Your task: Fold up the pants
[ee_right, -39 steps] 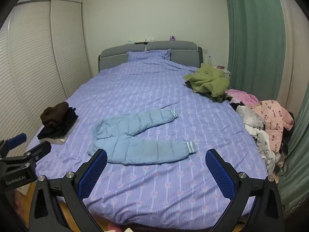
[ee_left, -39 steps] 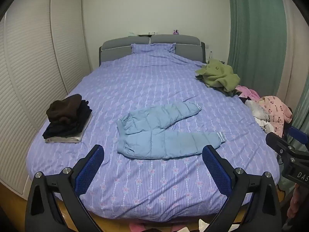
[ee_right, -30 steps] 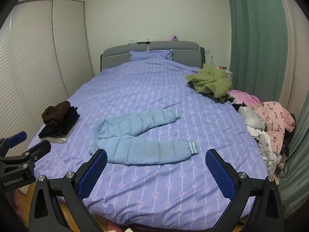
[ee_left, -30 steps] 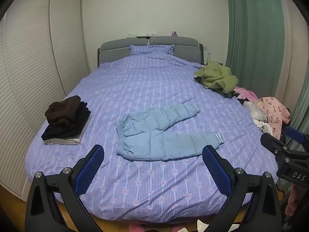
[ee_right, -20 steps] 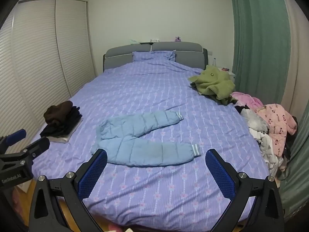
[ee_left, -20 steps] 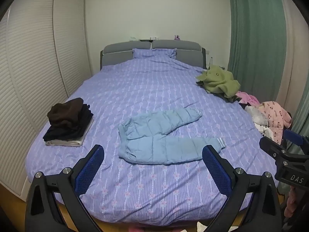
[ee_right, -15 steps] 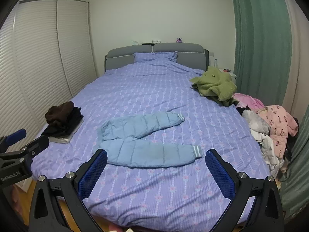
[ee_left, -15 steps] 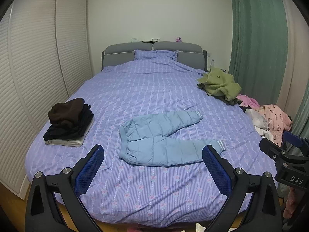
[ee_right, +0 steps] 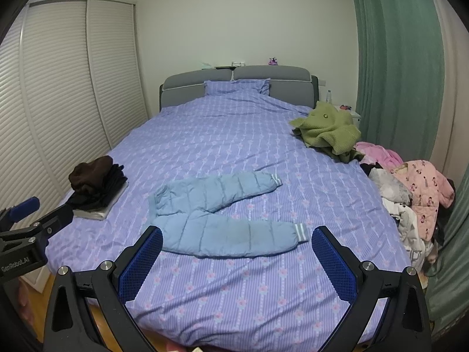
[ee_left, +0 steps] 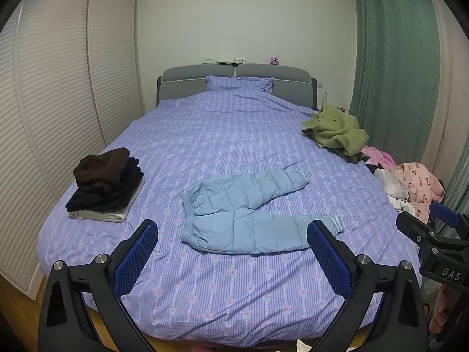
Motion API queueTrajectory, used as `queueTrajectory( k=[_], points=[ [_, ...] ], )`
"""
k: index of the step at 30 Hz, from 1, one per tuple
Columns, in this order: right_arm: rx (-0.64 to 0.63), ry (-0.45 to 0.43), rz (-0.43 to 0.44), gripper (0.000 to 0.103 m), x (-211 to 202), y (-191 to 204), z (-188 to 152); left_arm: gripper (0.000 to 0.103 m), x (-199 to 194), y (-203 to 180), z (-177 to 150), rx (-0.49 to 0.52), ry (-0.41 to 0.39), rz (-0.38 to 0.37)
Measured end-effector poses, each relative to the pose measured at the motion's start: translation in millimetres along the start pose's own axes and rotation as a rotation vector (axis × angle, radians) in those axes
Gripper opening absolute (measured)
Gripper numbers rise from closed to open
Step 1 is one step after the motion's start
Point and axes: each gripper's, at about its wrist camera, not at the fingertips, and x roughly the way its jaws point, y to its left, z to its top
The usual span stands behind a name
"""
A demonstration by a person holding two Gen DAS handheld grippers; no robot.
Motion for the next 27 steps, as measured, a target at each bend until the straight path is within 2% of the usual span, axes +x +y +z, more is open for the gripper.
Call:
queueTrajectory(
  k=[27],
  points=[
    [0.009, 0.006, 0.009, 0.103, 8.4, -5.4, 5.6, 0.103, 3.2, 1.8, 3.4, -0.009, 0.003, 0.009]
  ],
)
